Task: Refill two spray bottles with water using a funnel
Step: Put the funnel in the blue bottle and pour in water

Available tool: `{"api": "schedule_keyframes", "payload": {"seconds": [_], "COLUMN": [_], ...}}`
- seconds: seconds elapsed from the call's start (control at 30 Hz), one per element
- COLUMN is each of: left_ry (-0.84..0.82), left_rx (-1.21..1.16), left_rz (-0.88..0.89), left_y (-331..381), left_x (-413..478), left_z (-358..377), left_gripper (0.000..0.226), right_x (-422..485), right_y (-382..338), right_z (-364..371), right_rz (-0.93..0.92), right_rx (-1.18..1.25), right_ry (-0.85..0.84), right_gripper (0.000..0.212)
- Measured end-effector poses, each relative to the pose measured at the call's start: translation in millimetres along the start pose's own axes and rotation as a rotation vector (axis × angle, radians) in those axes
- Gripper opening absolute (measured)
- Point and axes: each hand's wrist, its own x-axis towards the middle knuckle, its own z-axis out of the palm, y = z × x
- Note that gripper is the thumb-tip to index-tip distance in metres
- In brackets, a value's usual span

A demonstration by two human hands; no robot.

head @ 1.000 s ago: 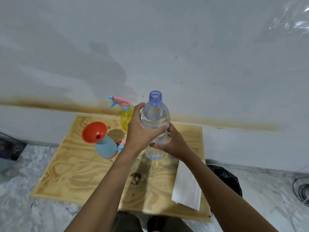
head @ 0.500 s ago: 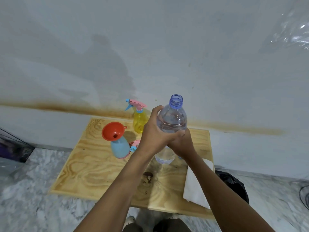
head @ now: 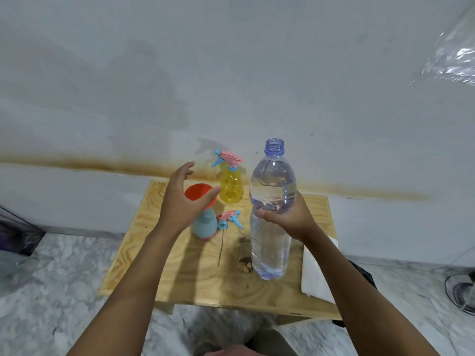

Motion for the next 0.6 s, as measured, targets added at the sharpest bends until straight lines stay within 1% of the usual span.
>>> {"api": "schedule_keyframes", "payload": {"seconds": [0.07,0.13,0.2,0.23,0.27,0.37,0.5,0.6], "left_ry": [-0.048,-0.115,-0.158,-0.174,-0.186,-0.177,-0.144,-0.153], "left_rx": [0.070,0.071,0.024,0.003,-0.010,-0.021,-0.070,-0.114], "left_rz": [-0.114,-0.219,-0.267,-0.277,-0.274,-0.242,-0.195,-0.173], "left_y": [-27.4,-44.6,-56.3,-61.8,-66.4,-78.1,-88.3,-93.7], "left_x": [3.2,6.0,8.2,9.6,10.7,12.0,11.9,11.4], "left_z": [-0.7,3.2,7.0,9.0,10.8,15.8,17.9,18.5], "left_gripper": [0.108,0.129,0.143,0.146,0.145,0.128,0.119,0.109], "right_x": [-2.5,-6.1,-9.5,-10.7,-11.6,-15.4,-17.8,-15.7], "right_y": [-2.7,-2.1,-1.2,-0.4,2.2,7.1,11.2,10.3], "right_z": [4.2,9.1,15.1,18.1,20.2,24.6,31.4,37.6], "right_rz": [0.032,0.084,0.139,0.160,0.184,0.248,0.300,0.325], "right_rx": [-0.042,-0.102,-0.189,-0.233,-0.262,-0.291,-0.256,-0.290], "right_ry": [-0.063,-0.114,-0.146,-0.166,-0.186,-0.212,-0.236,-0.271], "right_gripper": [0.066,0.064,0.066,0.066,0.063,0.054,0.056,0.056]}}
